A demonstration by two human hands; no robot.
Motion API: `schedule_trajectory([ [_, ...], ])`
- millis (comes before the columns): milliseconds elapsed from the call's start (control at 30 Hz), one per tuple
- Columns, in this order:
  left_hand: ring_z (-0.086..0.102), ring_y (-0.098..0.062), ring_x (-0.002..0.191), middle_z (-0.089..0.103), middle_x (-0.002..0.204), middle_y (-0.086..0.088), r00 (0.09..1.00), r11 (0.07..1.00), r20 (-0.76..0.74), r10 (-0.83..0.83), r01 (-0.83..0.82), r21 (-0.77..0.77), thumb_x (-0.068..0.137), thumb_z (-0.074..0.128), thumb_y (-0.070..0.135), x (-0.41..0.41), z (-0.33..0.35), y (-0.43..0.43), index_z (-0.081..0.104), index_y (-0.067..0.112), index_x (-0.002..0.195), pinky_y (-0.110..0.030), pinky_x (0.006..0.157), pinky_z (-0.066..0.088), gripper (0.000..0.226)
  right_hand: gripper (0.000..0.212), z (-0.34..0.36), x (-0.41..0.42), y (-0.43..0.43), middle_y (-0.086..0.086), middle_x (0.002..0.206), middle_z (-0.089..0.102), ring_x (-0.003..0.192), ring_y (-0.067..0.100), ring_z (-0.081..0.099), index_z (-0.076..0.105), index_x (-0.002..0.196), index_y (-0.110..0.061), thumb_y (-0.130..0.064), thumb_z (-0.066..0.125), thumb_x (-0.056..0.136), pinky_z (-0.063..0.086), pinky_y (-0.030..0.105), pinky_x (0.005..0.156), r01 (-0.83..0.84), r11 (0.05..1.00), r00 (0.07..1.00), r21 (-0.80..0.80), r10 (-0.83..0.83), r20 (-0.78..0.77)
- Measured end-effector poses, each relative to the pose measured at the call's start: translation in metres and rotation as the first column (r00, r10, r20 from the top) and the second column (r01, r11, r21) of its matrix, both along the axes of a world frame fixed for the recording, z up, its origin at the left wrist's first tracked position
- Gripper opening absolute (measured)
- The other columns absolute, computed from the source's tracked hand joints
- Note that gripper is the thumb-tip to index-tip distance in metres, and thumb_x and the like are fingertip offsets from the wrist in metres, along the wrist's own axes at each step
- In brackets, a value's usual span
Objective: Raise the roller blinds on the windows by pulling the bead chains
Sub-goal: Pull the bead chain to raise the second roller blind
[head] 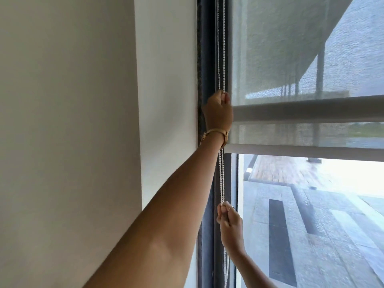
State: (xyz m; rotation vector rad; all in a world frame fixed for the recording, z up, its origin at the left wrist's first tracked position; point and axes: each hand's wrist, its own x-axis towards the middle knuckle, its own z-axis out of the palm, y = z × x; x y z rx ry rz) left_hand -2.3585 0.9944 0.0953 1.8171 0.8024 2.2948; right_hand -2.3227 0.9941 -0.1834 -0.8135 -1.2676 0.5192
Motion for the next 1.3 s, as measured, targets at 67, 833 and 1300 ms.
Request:
schedule_trajectory([
  [67, 0.041, -0.002, 0.045, 0.037, 0.049, 0.007, 1.000, 1.000, -0.002, -0.011, 0.011, 0.013, 0.087, 0.040, 0.000, 0.004, -0.012, 0.001, 0.042, 0.012, 0.059, -0.010, 0.046, 0.030, 0.030, 0.036, -0.004, 0.008, 0.000, -0.008, 0.055, 0.036, 0.053, 0.008, 0.031, 0.042, 0.062, -0.008, -0.002, 0.037, 0.098, 0.029, 0.026, 0.052, -0.061, 0.994, 0.996, -0.085, 0.056, -0.067],
  [833, 0.035, -0.009, 0.053, 0.038, 0.052, 0.007, 0.999, 0.988, -0.030, -0.042, 0.037, -0.153, 0.058, 0.028, -0.003, -0.016, -0.126, 0.004, 0.033, 0.022, 0.055, -0.018, 0.052, 0.030, 0.026, 0.033, 0.256, 0.020, -0.003, 0.001, 0.072, 0.058, 0.059, 0.011, 0.055, 0.062, 0.082, -0.015, -0.025, 0.036, 0.100, 0.050, 0.022, 0.055, -0.252, 0.955, 0.965, 0.157, 0.261, -0.036],
  [1300, 0.031, -0.010, 0.052, 0.034, 0.054, 0.004, 0.994, 0.975, -0.033, -0.107, 0.099, -0.201, 0.057, 0.022, -0.008, -0.012, -0.153, -0.006, 0.031, 0.023, 0.055, -0.018, 0.052, 0.029, 0.033, 0.025, 0.279, -0.014, 0.001, 0.003, 0.074, 0.048, 0.035, -0.002, 0.038, 0.054, 0.095, -0.013, -0.015, 0.030, 0.099, 0.026, 0.011, 0.036, -0.168, 0.963, 0.983, 0.209, 0.181, -0.042],
])
